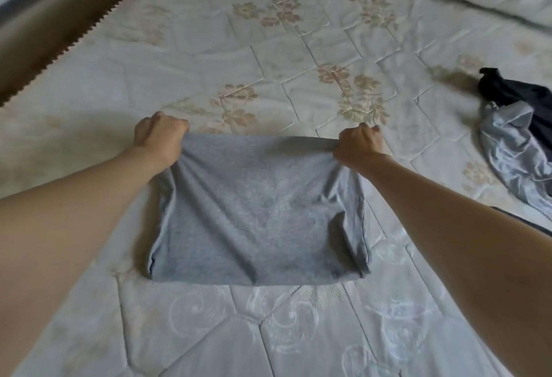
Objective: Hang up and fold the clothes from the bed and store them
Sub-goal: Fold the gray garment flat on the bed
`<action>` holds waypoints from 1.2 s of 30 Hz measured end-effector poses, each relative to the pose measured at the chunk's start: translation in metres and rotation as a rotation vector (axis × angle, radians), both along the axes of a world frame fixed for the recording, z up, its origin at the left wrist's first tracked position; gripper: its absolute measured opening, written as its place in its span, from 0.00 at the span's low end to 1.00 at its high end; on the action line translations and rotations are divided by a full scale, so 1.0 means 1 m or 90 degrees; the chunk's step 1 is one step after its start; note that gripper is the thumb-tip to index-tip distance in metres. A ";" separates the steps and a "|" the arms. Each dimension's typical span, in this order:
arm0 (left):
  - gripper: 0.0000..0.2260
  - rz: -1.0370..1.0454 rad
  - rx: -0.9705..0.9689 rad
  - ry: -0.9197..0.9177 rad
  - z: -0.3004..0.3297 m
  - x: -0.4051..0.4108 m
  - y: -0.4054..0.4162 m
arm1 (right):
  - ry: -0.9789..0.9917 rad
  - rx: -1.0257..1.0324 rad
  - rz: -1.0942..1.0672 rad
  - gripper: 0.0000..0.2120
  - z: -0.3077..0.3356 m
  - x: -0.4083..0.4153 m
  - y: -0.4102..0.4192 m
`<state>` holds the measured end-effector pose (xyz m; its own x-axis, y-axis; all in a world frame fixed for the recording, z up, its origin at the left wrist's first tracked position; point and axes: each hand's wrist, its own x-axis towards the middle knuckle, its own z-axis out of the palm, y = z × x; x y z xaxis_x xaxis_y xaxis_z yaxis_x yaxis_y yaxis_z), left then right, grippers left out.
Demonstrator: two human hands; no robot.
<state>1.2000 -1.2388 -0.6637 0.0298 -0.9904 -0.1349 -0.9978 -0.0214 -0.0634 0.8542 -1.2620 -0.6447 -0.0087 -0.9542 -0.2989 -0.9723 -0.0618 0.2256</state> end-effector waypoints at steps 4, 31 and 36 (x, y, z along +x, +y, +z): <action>0.17 -0.019 -0.032 -0.029 -0.007 0.000 -0.007 | -0.004 -0.006 -0.039 0.17 -0.021 -0.003 0.000; 0.26 -0.316 -0.074 0.051 -0.081 -0.036 0.239 | -0.222 -0.125 0.316 0.27 -0.098 0.008 0.250; 0.24 -0.318 -0.069 0.007 -0.076 -0.030 0.243 | -0.237 -0.116 0.282 0.38 -0.095 0.004 0.248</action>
